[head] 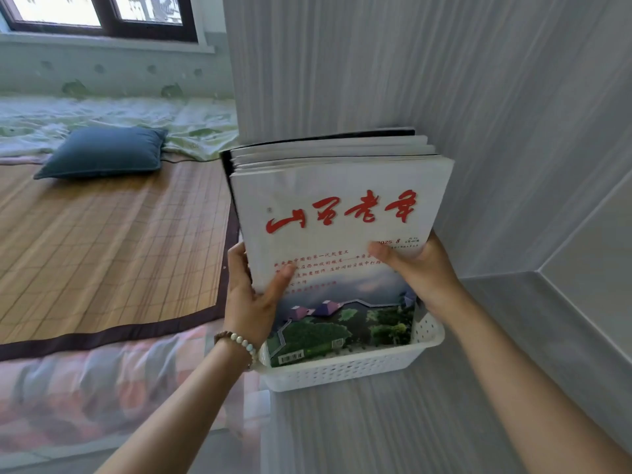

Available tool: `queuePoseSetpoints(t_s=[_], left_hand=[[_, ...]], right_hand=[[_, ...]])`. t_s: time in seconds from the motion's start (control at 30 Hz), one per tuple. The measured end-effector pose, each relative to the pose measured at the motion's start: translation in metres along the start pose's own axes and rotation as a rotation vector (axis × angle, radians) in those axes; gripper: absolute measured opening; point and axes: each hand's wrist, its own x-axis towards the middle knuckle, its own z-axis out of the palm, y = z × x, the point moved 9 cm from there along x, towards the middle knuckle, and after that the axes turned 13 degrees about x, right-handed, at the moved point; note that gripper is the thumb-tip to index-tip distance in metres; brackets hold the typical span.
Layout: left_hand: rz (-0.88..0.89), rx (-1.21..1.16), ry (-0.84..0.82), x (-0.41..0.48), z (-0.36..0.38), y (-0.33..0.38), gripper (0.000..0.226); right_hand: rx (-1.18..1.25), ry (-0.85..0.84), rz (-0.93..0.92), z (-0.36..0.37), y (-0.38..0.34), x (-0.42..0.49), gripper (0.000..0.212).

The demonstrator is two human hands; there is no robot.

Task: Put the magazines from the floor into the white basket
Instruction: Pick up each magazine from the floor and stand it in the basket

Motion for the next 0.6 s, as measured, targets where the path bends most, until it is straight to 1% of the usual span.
queuePoseSetpoints(t_s=[0.07, 0.2, 0.27, 0.33, 0.4, 0.47, 0.53, 0.6], left_hand=[[-0.012, -0.013, 0.022, 0.001, -0.003, -0.002, 0.062], [0.005, 0.026, -0.060, 0.007, 0.008, 0.000, 0.064], [-0.019, 0.092, -0.065, 0.009, 0.011, -0.001, 0.071], [-0.045, 0.202, -0.031, 0.012, 0.009, -0.006, 0.083], [-0.038, 0.345, 0.021, 0.012, 0.005, -0.009, 0.083], [-0.045, 0.399, 0.005, 0.010, 0.005, -0.010, 0.083], [-0.089, 0.413, -0.056, 0.007, 0.004, -0.014, 0.095], [-0.185, 0.386, -0.083, 0.003, -0.004, -0.020, 0.112]], right_hand=[[-0.026, -0.025, -0.053, 0.006, -0.008, 0.003, 0.067], [-0.035, 0.005, 0.012, -0.002, 0.002, 0.006, 0.067], [-0.100, 0.004, 0.033, -0.005, 0.004, 0.005, 0.061], [-0.086, 0.019, 0.041, -0.005, 0.006, 0.003, 0.058], [-0.044, 0.063, 0.045, -0.004, 0.009, -0.002, 0.070], [-0.037, 0.134, 0.066, -0.008, 0.013, -0.012, 0.084], [-0.035, 0.171, 0.097, -0.010, 0.015, -0.026, 0.084], [-0.047, 0.157, 0.141, -0.005, 0.013, -0.040, 0.083]])
